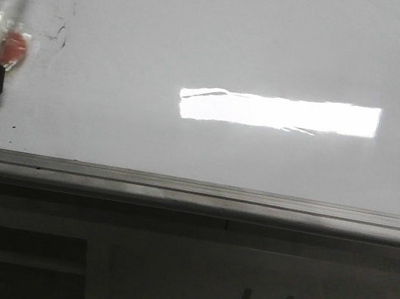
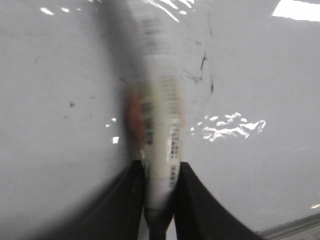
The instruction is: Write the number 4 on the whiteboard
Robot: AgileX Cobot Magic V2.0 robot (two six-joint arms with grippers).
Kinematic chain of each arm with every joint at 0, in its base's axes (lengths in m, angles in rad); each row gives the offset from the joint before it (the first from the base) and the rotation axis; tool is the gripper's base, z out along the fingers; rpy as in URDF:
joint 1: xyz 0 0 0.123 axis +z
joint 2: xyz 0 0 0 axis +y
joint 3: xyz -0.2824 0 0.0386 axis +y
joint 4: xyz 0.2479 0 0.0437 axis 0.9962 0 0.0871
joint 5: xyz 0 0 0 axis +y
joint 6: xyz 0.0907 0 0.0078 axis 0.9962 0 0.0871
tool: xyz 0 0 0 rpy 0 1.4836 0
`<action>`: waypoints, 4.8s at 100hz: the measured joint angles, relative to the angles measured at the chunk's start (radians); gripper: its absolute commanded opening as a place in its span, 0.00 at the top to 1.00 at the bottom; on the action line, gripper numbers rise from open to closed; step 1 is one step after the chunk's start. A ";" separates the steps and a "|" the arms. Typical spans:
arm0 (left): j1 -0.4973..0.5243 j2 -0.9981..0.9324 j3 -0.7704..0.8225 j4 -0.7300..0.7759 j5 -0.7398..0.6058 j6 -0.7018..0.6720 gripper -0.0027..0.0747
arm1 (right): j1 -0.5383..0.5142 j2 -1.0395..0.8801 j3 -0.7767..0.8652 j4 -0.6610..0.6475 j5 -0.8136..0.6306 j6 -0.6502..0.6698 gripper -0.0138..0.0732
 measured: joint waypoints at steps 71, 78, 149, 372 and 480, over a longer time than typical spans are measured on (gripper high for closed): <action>-0.107 0.029 -0.002 0.788 -0.198 0.043 0.99 | 0.589 0.220 -0.327 0.226 0.184 -0.202 0.54; -0.107 0.038 -0.013 0.822 -0.210 0.046 0.99 | 0.678 0.277 -0.369 0.226 0.185 -0.214 0.41; -0.109 0.172 -0.103 1.097 -0.347 0.048 0.99 | 0.789 0.432 -0.493 0.201 0.170 -0.222 0.39; 0.035 -0.026 -0.060 0.717 -0.313 0.049 0.49 | 0.563 0.710 -0.661 0.199 0.123 -0.269 0.92; 0.035 -0.026 -0.058 0.717 -0.313 0.049 0.49 | 0.550 0.703 -0.717 0.154 0.219 -0.270 0.92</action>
